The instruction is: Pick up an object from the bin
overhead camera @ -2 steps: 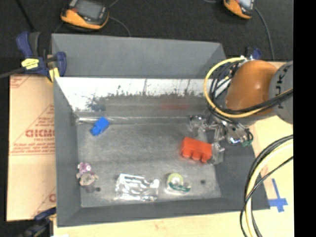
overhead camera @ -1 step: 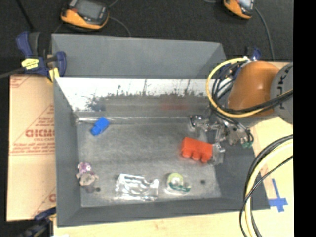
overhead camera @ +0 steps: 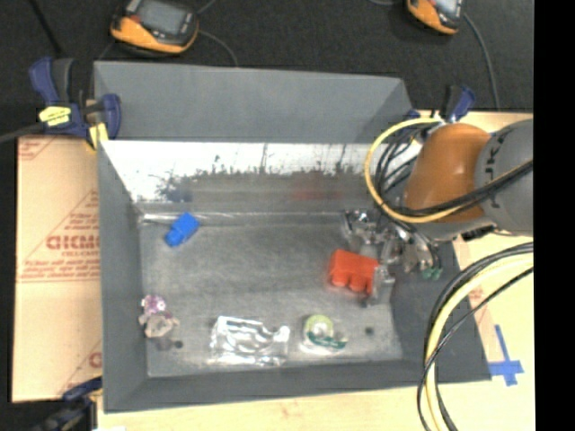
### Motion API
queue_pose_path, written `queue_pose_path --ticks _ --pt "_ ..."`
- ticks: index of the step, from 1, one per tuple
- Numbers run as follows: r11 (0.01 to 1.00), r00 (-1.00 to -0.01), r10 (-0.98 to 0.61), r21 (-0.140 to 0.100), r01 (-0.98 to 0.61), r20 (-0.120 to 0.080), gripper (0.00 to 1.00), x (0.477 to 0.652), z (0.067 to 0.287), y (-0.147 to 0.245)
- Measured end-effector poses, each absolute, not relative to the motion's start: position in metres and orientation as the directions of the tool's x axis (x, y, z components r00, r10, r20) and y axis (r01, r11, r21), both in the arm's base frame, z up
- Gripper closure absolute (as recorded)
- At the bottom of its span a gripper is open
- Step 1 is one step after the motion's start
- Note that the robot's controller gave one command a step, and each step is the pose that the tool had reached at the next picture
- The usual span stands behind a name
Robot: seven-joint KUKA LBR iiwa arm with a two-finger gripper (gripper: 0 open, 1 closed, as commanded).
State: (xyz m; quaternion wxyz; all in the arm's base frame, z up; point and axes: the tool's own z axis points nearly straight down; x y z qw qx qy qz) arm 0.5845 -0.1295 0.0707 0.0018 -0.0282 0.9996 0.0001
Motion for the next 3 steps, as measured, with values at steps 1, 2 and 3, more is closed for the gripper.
queue_pose_path --ticks 1,2,3 --pt "0.998 -0.998 -0.058 -0.002 -0.058 -0.007 0.00 0.586 0.072 -0.131" --pt "0.998 -0.998 -0.060 -0.002 -0.060 -0.007 1.00 0.586 0.072 -0.131" --pt "0.998 -0.998 -0.062 -0.003 -0.062 -0.007 1.00 0.587 0.095 -0.132"
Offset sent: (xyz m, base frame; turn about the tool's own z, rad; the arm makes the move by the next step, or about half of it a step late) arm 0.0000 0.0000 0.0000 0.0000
